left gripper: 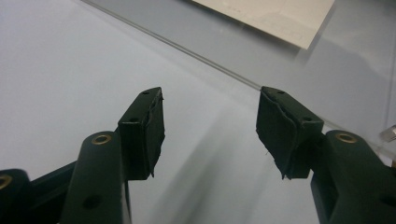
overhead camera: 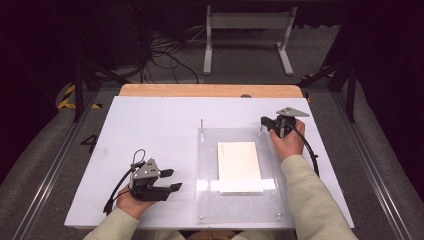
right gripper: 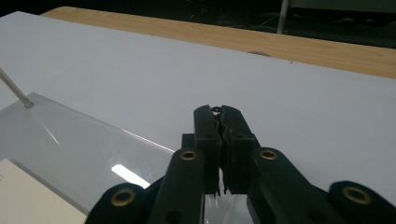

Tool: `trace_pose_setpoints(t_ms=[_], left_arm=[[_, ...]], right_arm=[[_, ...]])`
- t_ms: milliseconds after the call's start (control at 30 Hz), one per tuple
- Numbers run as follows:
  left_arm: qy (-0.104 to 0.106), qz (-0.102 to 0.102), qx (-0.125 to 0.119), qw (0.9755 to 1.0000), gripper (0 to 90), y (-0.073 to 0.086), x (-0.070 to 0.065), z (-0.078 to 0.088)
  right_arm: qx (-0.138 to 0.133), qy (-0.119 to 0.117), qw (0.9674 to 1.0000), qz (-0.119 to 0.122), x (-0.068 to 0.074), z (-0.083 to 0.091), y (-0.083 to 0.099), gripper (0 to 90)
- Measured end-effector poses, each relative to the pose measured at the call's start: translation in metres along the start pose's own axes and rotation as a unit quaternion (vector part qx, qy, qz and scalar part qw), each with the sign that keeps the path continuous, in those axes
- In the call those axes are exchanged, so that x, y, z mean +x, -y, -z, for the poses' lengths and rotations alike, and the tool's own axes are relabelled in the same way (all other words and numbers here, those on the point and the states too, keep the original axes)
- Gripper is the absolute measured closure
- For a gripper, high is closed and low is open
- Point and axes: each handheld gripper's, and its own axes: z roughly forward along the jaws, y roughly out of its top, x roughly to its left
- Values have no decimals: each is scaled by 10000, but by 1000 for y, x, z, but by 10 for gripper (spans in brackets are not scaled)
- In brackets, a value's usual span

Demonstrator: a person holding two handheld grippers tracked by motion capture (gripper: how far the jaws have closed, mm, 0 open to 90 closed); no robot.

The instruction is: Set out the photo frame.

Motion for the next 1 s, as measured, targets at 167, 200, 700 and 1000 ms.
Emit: trace_pose_setpoints(t_ms=[167, 200, 700, 1000], left_arm=[[7, -65, -49, 10000, 418, -2, -1, 0], [-15, -79, -53, 10000, 418, -2, -1, 0], [-225, -395, -411, 9981, 183, -7, -5, -6], [-263, -611, -861, 9941, 120, -24, -9, -13]], right_arm=[[98, -137, 9997, -163, -6, -4, -5, 860], [98, -137, 9997, -163, -6, -4, -5, 860], [162, -412, 9978, -486, -17, -13, -9, 860], [57, -517, 9952, -833, -24, -19, -7, 859]])
